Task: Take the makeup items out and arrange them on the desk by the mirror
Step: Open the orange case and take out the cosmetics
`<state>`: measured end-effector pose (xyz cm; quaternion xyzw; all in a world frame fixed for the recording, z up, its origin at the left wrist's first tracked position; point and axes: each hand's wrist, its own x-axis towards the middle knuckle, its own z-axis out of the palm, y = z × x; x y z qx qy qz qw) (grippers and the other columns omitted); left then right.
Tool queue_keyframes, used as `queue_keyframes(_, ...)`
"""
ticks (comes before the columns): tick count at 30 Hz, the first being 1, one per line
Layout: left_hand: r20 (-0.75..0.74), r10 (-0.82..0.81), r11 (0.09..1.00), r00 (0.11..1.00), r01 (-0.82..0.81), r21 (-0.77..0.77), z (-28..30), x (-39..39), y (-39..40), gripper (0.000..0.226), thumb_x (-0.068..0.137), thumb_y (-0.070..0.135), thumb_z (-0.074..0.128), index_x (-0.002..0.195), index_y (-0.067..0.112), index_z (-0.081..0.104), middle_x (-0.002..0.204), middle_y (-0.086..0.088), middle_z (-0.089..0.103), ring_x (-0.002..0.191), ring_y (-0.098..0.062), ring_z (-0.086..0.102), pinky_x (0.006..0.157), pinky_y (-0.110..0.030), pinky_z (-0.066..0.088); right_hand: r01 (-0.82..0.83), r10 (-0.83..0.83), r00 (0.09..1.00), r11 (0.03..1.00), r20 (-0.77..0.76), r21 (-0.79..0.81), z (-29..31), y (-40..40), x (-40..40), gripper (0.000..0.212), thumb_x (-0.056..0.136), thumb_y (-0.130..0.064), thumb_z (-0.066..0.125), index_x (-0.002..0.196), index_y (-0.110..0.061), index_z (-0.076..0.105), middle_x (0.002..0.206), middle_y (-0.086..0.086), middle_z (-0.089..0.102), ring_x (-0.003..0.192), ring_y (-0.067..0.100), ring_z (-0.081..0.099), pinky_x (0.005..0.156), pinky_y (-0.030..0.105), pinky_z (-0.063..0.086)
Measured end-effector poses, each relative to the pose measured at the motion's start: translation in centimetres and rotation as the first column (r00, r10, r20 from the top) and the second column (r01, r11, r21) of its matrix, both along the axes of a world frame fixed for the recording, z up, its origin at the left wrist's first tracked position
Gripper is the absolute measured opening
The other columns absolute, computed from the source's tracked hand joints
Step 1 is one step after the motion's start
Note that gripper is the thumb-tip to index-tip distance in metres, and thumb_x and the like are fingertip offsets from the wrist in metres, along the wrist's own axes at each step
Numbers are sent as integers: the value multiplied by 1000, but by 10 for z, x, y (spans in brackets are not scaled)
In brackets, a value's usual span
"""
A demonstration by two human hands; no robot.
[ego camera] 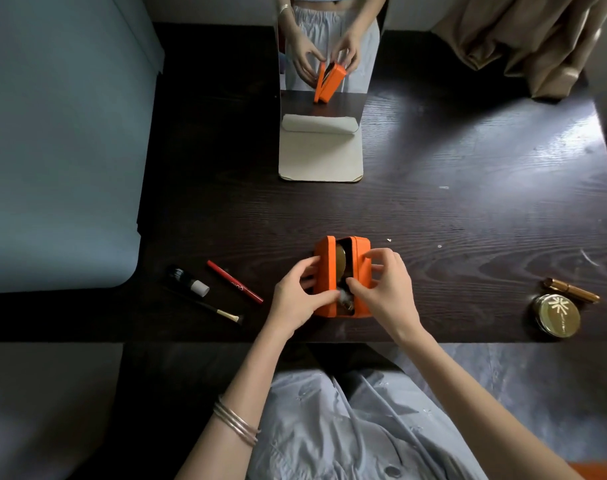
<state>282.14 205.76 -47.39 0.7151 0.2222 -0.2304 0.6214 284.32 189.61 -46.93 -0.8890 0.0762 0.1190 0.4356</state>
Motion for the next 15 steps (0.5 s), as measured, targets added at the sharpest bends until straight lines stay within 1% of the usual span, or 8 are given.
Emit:
queue_keyframes(3, -45, 54, 996, 998, -57, -70, 0, -3, 8, 58, 72, 11, 78, 123, 26, 55, 124, 4, 59, 114, -13, 57, 94, -40, 51, 76, -71, 995, 995, -69, 65, -2, -14, -1, 41, 75, -13, 73, 112, -14, 55, 109, -1, 59, 99, 12, 59, 80, 20, 47)
queue_keyframes(4, -60, 76, 992, 995, -81, -93, 1, -4, 12, 51, 73, 8, 76, 118, 26, 58, 119, 5, 61, 112, -13, 59, 91, -39, 53, 100, -91, 991, 990, -93, 98, -3, -18, -1, 40, 76, -12, 71, 114, -13, 56, 109, -1, 61, 99, 11, 60, 80, 19, 47)
queue_keyframes(7, -113, 158, 974, 981, -174, -145, 6, -4, 21, 38, 79, 0, 70, 106, 25, 61, 107, 2, 66, 98, -10, 65, 73, -24, 57, 161, -144, 981, 977, -127, 139, -11, -26, -2, 37, 80, -8, 66, 116, -13, 60, 108, -3, 65, 101, 11, 63, 90, 29, 51)
queue_keyframes(9, -121, 201, 971, 972, -214, -106, 7, -4, 26, 36, 81, -1, 66, 112, 17, 62, 104, 1, 67, 91, -8, 67, 68, -20, 57, 187, -171, 977, 974, -125, 129, -16, -29, -4, 37, 82, -5, 62, 117, -14, 62, 107, -5, 67, 100, 8, 63, 93, 27, 51)
queue_keyframes(10, -118, 225, 970, 967, -234, -73, 6, -3, 28, 37, 82, -2, 65, 115, 13, 61, 104, 0, 67, 89, -7, 66, 67, -20, 57, 195, -181, 976, 974, -122, 119, -19, -29, -5, 38, 82, -4, 60, 118, -15, 63, 108, -4, 68, 100, 5, 63, 92, 20, 49)
queue_keyframes(12, -108, 266, 964, 958, -265, 17, 2, -2, 30, 40, 82, -3, 63, 120, 9, 59, 101, 0, 66, 83, -3, 64, 63, -17, 56, 209, -198, 973, 974, -119, 90, -22, -28, -5, 41, 83, -1, 56, 120, -17, 63, 108, -4, 69, 95, 1, 62, 84, 3, 43)
queue_keyframes(13, -101, 276, 960, 956, -270, 74, 0, -2, 30, 41, 83, -3, 63, 122, 8, 58, 101, 1, 65, 81, -2, 62, 61, -15, 55, 216, -206, 971, 973, -121, 80, -22, -28, -5, 42, 83, -1, 55, 120, -18, 63, 108, -6, 69, 94, 0, 61, 80, -2, 39)
queue_keyframes(15, -77, 277, 946, 958, -259, 195, -7, -1, 30, 41, 83, -1, 63, 124, 8, 58, 109, -3, 66, 85, -6, 63, 70, -21, 56, 223, -214, 969, 973, -128, 66, -23, -26, -5, 44, 84, 1, 52, 122, -18, 62, 108, -8, 67, 96, -1, 59, 77, -7, 34)
